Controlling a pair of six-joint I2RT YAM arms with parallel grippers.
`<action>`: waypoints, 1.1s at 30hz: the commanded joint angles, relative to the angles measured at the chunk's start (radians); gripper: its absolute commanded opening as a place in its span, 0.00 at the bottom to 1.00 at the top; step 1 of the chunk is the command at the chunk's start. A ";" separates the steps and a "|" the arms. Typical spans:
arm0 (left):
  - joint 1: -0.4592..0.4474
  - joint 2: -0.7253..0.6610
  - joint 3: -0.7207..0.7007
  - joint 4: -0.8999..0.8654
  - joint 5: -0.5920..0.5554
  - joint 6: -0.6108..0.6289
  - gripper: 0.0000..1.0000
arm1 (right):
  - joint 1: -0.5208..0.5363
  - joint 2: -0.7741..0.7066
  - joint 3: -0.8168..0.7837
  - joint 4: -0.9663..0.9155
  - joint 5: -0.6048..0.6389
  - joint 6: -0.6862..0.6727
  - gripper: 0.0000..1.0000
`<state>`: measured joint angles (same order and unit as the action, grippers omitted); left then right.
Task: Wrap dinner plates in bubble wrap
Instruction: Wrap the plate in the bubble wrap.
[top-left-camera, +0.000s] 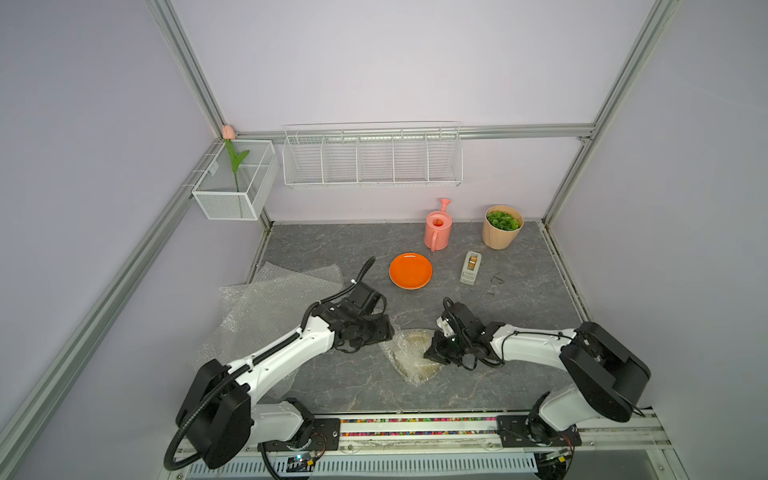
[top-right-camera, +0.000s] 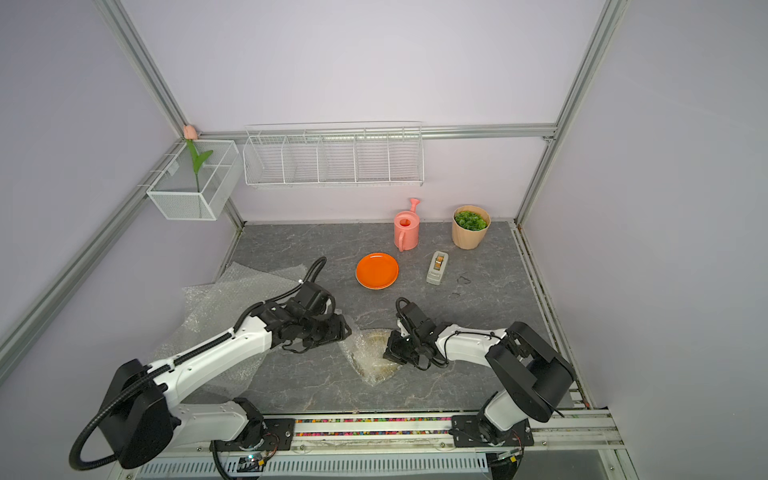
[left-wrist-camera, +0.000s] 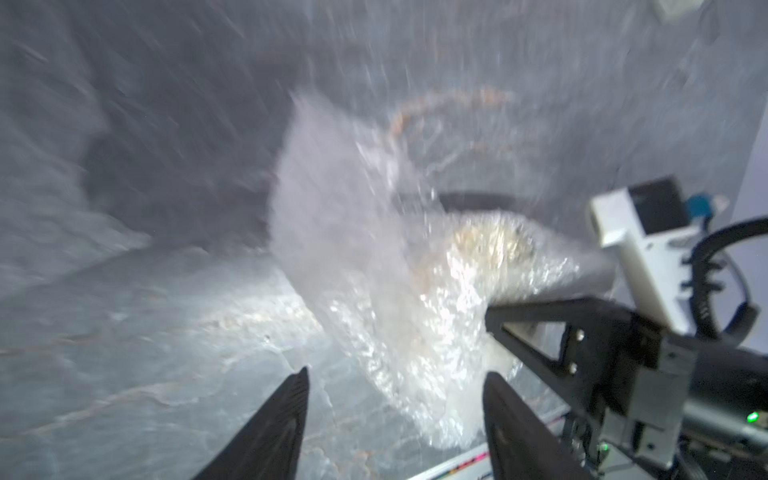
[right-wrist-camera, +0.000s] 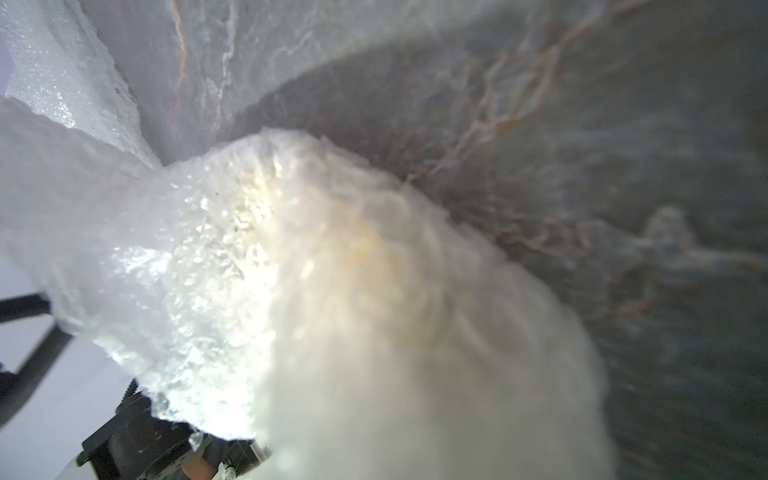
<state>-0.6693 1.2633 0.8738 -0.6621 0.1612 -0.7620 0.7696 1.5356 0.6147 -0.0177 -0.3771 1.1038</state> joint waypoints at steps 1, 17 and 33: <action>0.097 0.001 0.046 -0.040 -0.026 0.107 0.73 | 0.013 0.034 -0.040 -0.087 0.046 0.035 0.07; 0.211 0.379 0.246 -0.018 0.185 0.281 0.35 | 0.020 0.029 -0.015 -0.100 0.048 0.024 0.07; 0.188 0.519 0.577 -0.171 0.259 0.371 0.00 | 0.105 0.112 0.041 0.025 -0.002 0.116 0.07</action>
<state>-0.4641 1.7844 1.3880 -0.7784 0.3668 -0.4290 0.8684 1.6020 0.6716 0.0200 -0.3725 1.1633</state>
